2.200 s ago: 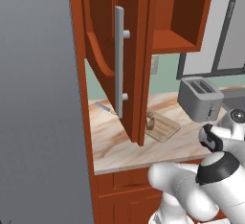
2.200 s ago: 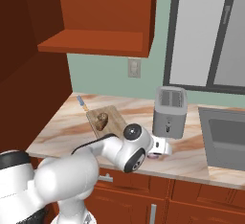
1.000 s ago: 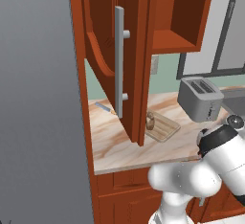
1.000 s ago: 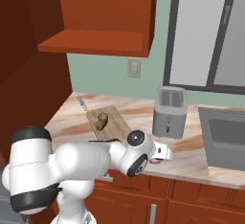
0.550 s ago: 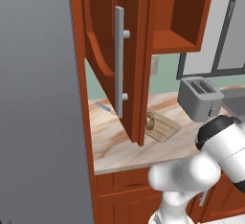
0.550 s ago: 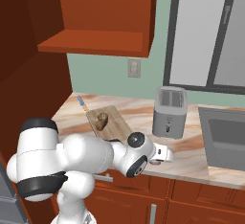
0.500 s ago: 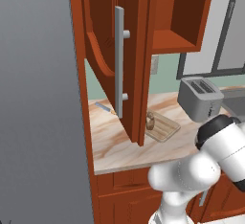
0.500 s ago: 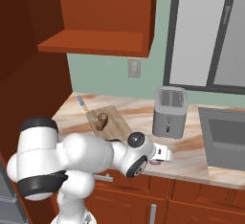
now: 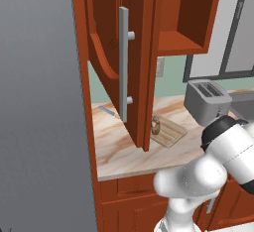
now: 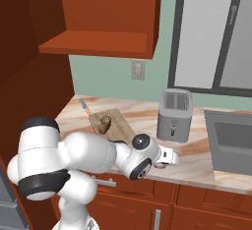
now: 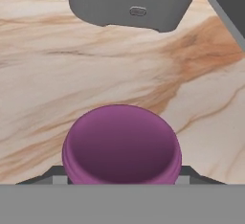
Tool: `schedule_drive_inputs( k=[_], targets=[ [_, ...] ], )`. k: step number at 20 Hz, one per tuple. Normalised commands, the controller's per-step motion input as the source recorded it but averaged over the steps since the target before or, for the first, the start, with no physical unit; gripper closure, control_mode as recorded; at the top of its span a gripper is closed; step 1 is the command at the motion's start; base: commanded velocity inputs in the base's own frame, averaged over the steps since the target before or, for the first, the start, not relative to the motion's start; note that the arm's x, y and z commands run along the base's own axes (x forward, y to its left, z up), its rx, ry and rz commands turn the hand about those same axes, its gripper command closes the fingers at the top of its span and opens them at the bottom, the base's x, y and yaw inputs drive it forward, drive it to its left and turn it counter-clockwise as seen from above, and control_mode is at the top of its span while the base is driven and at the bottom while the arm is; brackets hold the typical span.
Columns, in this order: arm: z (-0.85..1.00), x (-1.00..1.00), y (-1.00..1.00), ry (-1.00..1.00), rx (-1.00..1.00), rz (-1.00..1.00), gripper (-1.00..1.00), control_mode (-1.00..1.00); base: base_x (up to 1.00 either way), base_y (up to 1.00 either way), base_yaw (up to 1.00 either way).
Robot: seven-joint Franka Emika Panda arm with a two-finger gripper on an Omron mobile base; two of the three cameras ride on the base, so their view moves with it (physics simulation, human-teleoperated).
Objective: Pick the bread, place it on the cutting board, pick the jam, place it on the counter, and close the cabinet.
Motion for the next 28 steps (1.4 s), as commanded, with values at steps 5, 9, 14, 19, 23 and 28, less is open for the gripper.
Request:
schedule_drive_inputs(
  k=[5, 9, 14, 19, 23, 28],
  targets=[
    [0.00, 0.00, 0.00, 0.00, 0.00, 0.00, -1.00, -1.00, 0.00, 0.00, 0.00],
    [0.00, 0.00, 0.00, 0.00, 0.00, 0.00, -1.00, -1.00, 0.00, 0.00, 0.00],
    [0.00, 0.00, 0.00, 0.00, 0.00, 0.00, -1.00, -1.00, 0.00, 0.00, 0.00],
    [0.07, 0.00, 0.00, 0.00, 0.00, 0.00, -1.00, -1.00, 0.00, 0.00, 0.00],
    [0.21, 0.00, 0.00, -0.02, 0.00, 0.00, -1.00, -1.00, 0.00, 0.00, 0.00],
    [0.34, 0.00, 0.00, -0.04, 0.00, 0.00, -1.00, -1.00, 0.00, 0.00, 0.00]
  ],
)
